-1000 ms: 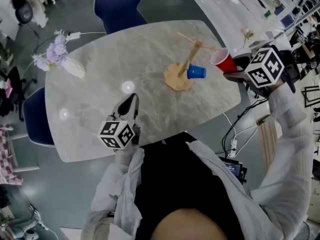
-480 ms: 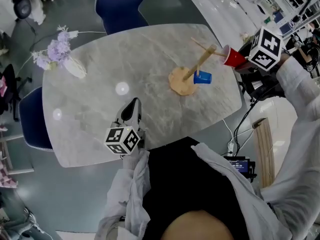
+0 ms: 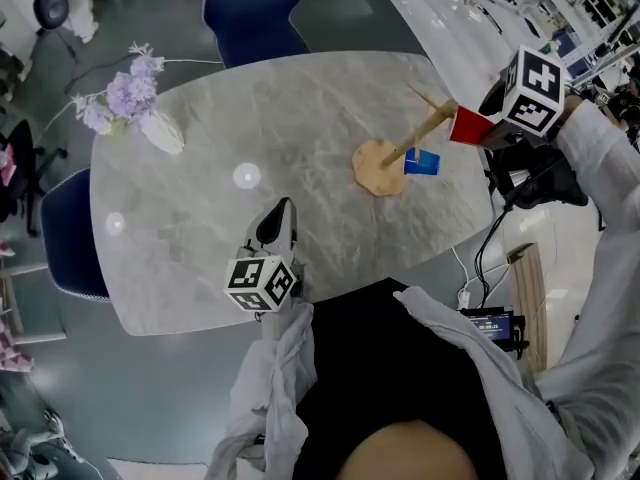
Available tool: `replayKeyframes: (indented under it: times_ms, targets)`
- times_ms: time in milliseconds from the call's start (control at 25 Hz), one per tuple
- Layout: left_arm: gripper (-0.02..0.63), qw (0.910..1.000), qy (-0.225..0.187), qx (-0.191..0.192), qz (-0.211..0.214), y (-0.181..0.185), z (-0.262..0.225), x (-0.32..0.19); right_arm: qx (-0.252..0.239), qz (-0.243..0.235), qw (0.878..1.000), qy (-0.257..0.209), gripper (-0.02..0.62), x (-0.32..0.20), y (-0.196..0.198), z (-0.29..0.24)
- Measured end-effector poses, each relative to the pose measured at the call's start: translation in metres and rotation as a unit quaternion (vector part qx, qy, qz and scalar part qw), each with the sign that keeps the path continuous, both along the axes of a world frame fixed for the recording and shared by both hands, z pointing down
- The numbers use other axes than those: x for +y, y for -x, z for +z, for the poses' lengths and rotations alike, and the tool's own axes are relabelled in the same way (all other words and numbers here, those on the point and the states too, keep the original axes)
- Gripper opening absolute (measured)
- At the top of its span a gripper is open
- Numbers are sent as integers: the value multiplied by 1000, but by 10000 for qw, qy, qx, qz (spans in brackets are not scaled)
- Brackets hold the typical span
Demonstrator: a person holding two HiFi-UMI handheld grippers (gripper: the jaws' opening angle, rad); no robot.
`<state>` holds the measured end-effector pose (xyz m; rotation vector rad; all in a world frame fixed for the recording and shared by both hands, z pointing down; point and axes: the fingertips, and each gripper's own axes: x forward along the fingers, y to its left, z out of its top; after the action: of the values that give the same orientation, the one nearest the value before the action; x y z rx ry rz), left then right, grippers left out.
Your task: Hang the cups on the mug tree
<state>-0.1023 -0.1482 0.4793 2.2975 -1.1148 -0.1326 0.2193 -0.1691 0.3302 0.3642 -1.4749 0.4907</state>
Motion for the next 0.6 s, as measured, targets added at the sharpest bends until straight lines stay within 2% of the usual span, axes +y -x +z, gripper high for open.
replayKeyframes:
  times_ms: [400,600]
  targets:
    - [0,9997,-28,-94,215,-6,-5,-7,-255,126,9996,-44,353,8,-2,2]
    - [0,9982,-87,-238,537,-22,-12,-3,-754,374,9960,-291,371,22,-1,2]
